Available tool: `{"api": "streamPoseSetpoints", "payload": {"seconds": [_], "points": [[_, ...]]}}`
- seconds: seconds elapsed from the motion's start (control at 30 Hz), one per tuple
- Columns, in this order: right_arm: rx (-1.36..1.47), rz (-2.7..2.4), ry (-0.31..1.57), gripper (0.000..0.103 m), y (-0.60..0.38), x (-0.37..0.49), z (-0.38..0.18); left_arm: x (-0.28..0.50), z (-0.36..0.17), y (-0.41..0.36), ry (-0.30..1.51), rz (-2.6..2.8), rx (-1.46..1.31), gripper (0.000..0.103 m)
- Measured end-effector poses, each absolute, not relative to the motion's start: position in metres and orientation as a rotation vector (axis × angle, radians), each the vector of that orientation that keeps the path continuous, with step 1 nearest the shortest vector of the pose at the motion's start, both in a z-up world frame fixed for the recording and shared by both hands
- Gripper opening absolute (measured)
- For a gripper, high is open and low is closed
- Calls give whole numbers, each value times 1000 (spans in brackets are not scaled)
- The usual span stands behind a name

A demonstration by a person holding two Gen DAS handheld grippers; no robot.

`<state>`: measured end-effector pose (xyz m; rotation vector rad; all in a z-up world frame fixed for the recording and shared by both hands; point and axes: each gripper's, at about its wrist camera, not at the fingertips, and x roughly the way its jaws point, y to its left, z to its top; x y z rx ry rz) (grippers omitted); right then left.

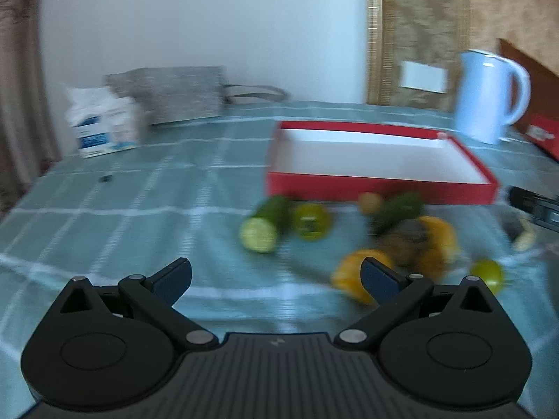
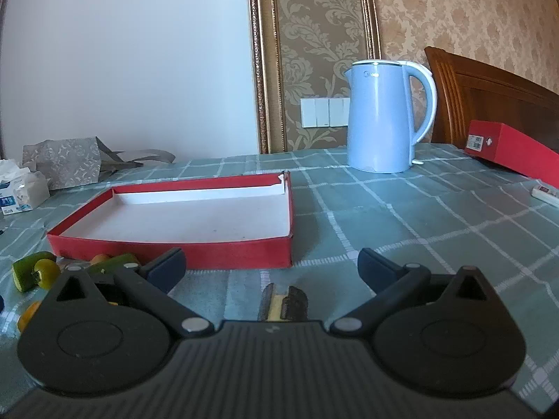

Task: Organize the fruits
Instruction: 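Lower the left tool over the yellow pepper chunk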

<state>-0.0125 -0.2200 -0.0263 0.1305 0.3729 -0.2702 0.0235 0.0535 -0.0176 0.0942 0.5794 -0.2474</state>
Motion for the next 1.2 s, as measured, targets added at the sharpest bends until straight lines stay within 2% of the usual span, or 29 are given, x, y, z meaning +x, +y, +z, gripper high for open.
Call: {"api": "streamPoseSetpoints", "payload": {"seconds": [0.37,1.2], "points": [[166,-283,377,103,-225,-13,-27,35,-29,14,592,-426,194,103],[185,-277,389,103,-227,-11,-28,44,-41,11,605,-409,195,103]]}}
